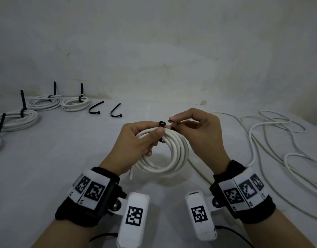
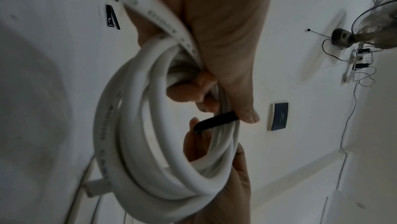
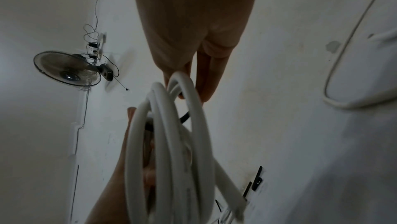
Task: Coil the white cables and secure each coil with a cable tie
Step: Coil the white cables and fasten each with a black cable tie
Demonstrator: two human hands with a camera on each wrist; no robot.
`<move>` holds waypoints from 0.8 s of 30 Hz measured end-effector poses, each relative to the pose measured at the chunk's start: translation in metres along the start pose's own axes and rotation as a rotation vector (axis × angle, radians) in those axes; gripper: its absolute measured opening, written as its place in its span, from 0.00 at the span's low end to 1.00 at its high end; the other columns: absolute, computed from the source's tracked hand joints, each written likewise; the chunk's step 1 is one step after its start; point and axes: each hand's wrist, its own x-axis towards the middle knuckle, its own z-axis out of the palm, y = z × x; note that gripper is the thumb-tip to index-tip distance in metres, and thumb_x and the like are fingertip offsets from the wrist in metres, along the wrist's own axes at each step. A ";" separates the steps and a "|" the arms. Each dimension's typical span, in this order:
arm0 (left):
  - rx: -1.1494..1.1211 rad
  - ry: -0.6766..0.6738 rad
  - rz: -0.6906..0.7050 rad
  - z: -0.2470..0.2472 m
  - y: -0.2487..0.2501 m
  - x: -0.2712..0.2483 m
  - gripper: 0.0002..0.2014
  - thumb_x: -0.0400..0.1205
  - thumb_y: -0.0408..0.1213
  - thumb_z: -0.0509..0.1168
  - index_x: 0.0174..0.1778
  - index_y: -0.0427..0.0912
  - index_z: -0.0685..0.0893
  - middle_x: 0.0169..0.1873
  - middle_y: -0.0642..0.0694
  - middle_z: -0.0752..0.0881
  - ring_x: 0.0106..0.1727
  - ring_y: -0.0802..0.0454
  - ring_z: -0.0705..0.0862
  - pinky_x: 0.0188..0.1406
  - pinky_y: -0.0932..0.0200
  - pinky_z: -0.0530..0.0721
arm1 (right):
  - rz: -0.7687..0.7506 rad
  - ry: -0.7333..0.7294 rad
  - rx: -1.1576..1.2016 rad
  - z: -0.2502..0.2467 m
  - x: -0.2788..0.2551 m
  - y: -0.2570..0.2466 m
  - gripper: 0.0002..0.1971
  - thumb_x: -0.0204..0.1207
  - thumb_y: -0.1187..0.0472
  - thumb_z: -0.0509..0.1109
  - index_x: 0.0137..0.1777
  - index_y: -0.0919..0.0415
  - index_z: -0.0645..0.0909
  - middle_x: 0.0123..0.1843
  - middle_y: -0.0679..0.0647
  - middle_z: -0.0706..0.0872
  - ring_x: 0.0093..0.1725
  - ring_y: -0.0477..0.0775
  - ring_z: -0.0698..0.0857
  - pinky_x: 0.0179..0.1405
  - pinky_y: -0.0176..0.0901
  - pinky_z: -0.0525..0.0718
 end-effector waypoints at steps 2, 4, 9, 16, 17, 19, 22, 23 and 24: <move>0.006 -0.012 -0.009 0.001 0.000 0.000 0.11 0.70 0.43 0.68 0.42 0.42 0.90 0.20 0.51 0.79 0.18 0.59 0.70 0.19 0.66 0.73 | -0.009 -0.020 -0.034 -0.001 0.000 0.000 0.09 0.70 0.79 0.73 0.41 0.66 0.88 0.33 0.53 0.90 0.35 0.52 0.91 0.40 0.42 0.88; 0.015 -0.026 -0.010 0.002 0.000 -0.001 0.11 0.70 0.43 0.68 0.42 0.42 0.90 0.20 0.52 0.79 0.18 0.60 0.71 0.19 0.66 0.74 | -0.017 -0.039 -0.051 -0.001 0.000 0.002 0.09 0.70 0.79 0.73 0.40 0.64 0.88 0.33 0.53 0.90 0.35 0.53 0.91 0.41 0.47 0.90; 0.010 -0.024 -0.013 0.002 -0.001 -0.001 0.12 0.71 0.43 0.67 0.44 0.41 0.90 0.20 0.51 0.78 0.18 0.59 0.69 0.20 0.66 0.74 | -0.003 -0.040 -0.061 -0.002 0.002 0.005 0.10 0.69 0.78 0.75 0.39 0.62 0.88 0.34 0.55 0.90 0.36 0.55 0.90 0.43 0.52 0.90; -0.005 -0.041 -0.039 0.002 0.001 -0.001 0.11 0.69 0.43 0.67 0.41 0.43 0.90 0.21 0.49 0.80 0.18 0.60 0.70 0.19 0.66 0.74 | 0.010 -0.067 -0.007 -0.001 0.001 0.004 0.08 0.68 0.75 0.77 0.38 0.62 0.88 0.36 0.58 0.91 0.37 0.56 0.91 0.43 0.51 0.90; -0.004 -0.046 -0.050 0.002 0.001 -0.001 0.11 0.69 0.43 0.67 0.41 0.42 0.90 0.21 0.48 0.80 0.18 0.60 0.70 0.19 0.66 0.74 | 0.015 -0.079 0.010 -0.001 0.000 0.003 0.07 0.68 0.76 0.77 0.38 0.63 0.88 0.37 0.59 0.91 0.37 0.57 0.91 0.42 0.50 0.90; -0.001 -0.063 -0.071 0.001 0.001 0.000 0.12 0.69 0.44 0.68 0.41 0.43 0.91 0.22 0.46 0.80 0.19 0.59 0.70 0.19 0.66 0.73 | 0.022 -0.108 0.032 -0.001 0.000 0.003 0.08 0.68 0.77 0.76 0.38 0.64 0.88 0.36 0.58 0.91 0.37 0.57 0.91 0.41 0.48 0.90; 0.047 -0.108 -0.094 -0.001 0.000 0.000 0.10 0.69 0.46 0.68 0.38 0.49 0.93 0.23 0.47 0.81 0.22 0.58 0.72 0.20 0.66 0.73 | -0.012 -0.160 0.064 -0.002 0.000 0.002 0.11 0.68 0.80 0.74 0.40 0.64 0.88 0.36 0.56 0.91 0.37 0.56 0.91 0.40 0.44 0.89; 0.064 -0.117 -0.103 -0.001 0.000 -0.001 0.09 0.68 0.46 0.68 0.37 0.50 0.93 0.23 0.48 0.81 0.22 0.58 0.72 0.20 0.66 0.73 | -0.034 -0.178 0.069 -0.002 0.000 0.002 0.12 0.68 0.82 0.72 0.41 0.65 0.88 0.36 0.55 0.91 0.38 0.56 0.91 0.41 0.43 0.88; 0.074 -0.118 -0.113 -0.001 0.000 -0.001 0.09 0.67 0.47 0.68 0.36 0.51 0.93 0.22 0.50 0.81 0.22 0.58 0.72 0.20 0.67 0.73 | -0.052 -0.193 0.062 -0.003 0.001 0.003 0.14 0.67 0.83 0.71 0.43 0.66 0.89 0.36 0.55 0.91 0.39 0.55 0.91 0.42 0.42 0.88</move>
